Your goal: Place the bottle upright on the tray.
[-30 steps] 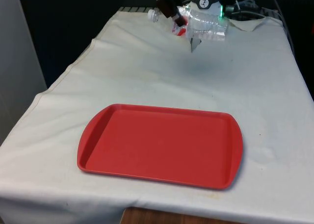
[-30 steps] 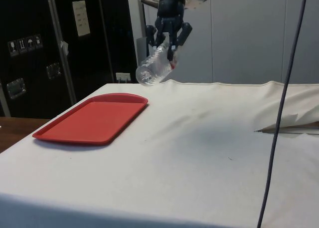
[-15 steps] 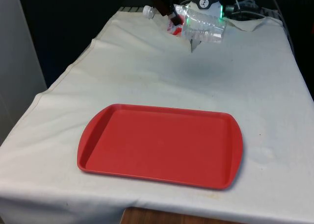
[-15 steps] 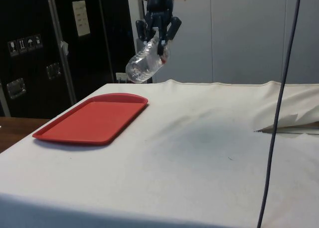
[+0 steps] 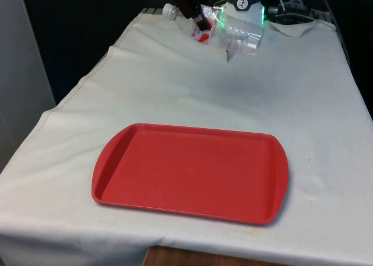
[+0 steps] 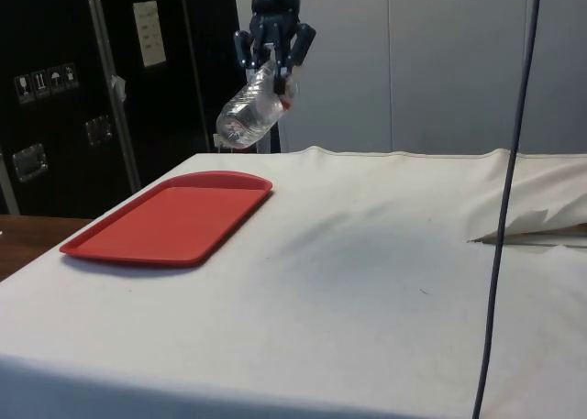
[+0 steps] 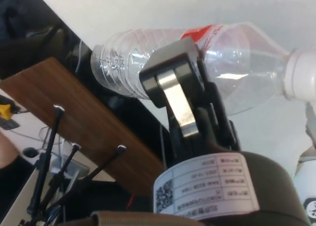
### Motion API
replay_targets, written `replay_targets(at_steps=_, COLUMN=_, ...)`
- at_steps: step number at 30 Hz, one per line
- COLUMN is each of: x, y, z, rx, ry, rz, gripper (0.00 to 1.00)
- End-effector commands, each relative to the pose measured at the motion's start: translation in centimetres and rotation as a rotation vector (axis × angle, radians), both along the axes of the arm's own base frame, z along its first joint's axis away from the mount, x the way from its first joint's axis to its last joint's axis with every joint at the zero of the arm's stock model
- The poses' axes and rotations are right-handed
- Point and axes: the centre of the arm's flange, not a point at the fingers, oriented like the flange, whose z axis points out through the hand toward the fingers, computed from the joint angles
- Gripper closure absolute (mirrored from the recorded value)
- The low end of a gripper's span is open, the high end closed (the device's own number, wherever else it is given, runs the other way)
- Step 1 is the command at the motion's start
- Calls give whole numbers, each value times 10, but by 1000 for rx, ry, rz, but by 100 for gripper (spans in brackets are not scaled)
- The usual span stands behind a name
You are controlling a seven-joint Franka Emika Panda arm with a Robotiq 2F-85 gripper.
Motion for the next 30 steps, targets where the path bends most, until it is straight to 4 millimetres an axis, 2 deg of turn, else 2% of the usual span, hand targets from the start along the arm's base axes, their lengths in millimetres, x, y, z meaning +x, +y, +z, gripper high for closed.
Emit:
replay_targets(at_steps=1, x=5, y=1, z=2, rx=-16, ry=13, rz=-5, gripper=86)
replay_targets(at_steps=11, x=26, y=0, z=10, rx=-76, ry=34, rz=-13, gripper=86)
replay_targets(at_steps=30, x=49, y=5, z=16, rx=-189, ry=72, rz=-6, gripper=86)
